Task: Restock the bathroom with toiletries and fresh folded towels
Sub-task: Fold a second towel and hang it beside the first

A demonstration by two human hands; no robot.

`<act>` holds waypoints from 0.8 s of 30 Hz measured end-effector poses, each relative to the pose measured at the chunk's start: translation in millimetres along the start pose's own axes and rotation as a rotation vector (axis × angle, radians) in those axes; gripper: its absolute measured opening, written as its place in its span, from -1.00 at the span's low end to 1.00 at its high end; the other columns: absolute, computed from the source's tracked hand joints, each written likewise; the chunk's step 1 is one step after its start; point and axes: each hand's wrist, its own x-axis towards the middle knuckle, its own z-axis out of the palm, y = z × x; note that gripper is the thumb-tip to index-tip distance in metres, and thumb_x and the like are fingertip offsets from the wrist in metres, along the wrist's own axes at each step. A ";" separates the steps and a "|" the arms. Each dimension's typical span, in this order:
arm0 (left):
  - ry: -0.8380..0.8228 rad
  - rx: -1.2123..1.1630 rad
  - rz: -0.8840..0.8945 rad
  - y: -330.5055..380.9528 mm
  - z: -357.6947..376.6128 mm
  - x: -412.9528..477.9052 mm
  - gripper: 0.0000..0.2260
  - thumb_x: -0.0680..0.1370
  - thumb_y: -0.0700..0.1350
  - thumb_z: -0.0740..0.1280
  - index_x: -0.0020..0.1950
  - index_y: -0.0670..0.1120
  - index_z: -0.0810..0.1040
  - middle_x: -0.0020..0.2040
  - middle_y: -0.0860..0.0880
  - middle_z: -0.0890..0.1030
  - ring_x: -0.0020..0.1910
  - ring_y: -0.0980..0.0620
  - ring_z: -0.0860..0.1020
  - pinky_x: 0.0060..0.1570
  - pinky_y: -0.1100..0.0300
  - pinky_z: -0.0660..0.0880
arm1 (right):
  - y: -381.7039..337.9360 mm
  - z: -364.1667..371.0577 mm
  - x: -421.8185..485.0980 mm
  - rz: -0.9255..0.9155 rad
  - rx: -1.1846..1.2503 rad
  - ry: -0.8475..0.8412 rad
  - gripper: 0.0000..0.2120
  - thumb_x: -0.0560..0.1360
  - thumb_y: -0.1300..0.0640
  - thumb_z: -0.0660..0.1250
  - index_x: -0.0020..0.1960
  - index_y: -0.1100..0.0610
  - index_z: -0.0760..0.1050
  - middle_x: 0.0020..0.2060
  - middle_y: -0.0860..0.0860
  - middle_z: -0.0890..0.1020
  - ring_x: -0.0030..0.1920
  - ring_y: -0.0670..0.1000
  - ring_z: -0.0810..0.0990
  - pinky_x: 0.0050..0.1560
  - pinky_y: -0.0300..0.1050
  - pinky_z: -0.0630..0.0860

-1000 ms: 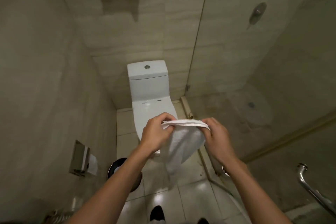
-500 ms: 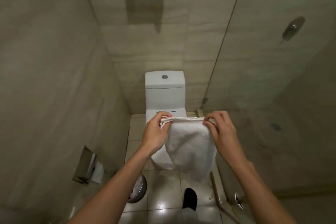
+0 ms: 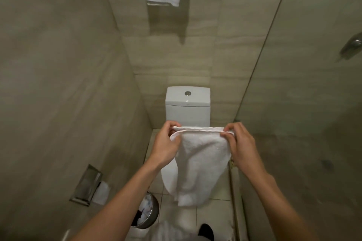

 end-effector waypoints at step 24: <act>-0.017 -0.038 -0.001 -5.1 -41.7 56.6 -0.88 0.54 -0.07 0.44 -0.11 -0.11 0.62 -0.29 -0.07 0.59 -0.32 0.10 0.44 -0.27 0.20 0.39 | -35.1 6.0 40.9 -0.062 -0.112 0.038 -0.83 0.61 0.24 0.25 -0.09 0.01 0.45 -0.14 -0.11 0.52 -0.05 -0.28 0.49 -0.03 -0.47 0.31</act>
